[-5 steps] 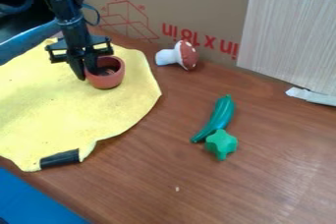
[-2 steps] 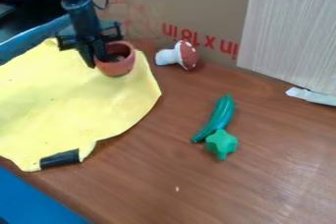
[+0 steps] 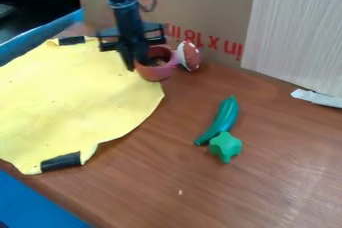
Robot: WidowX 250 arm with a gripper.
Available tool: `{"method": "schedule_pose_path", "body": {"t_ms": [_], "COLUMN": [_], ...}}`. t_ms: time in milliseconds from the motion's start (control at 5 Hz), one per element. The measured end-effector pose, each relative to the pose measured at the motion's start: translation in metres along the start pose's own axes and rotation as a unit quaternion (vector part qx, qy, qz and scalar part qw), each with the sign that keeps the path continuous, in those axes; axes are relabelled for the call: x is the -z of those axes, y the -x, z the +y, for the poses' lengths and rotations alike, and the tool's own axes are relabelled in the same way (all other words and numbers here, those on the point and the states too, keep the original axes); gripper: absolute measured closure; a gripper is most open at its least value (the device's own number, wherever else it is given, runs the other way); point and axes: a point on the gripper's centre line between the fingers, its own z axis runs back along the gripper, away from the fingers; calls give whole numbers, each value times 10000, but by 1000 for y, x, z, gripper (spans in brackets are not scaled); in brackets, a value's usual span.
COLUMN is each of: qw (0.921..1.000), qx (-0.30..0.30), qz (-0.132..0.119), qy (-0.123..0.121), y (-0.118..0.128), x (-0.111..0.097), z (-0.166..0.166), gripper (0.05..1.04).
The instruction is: Move the object to top right
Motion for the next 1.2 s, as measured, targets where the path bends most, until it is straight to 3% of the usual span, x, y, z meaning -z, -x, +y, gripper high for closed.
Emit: {"method": "schedule_pose_path", "body": {"t_ms": [200,400,800,1200], "qw": [9999,9992,9983,9982], "qx": [-94,-276,-397,-310], "qz": [-51,208,339,424], "qy": [-86,-176,-263,-295], "y": [-5,-10,-16,-6], "x": [2,19,37,46], "z": [-24,-44,-74,-93], "gripper": [931,931,931,931]}}
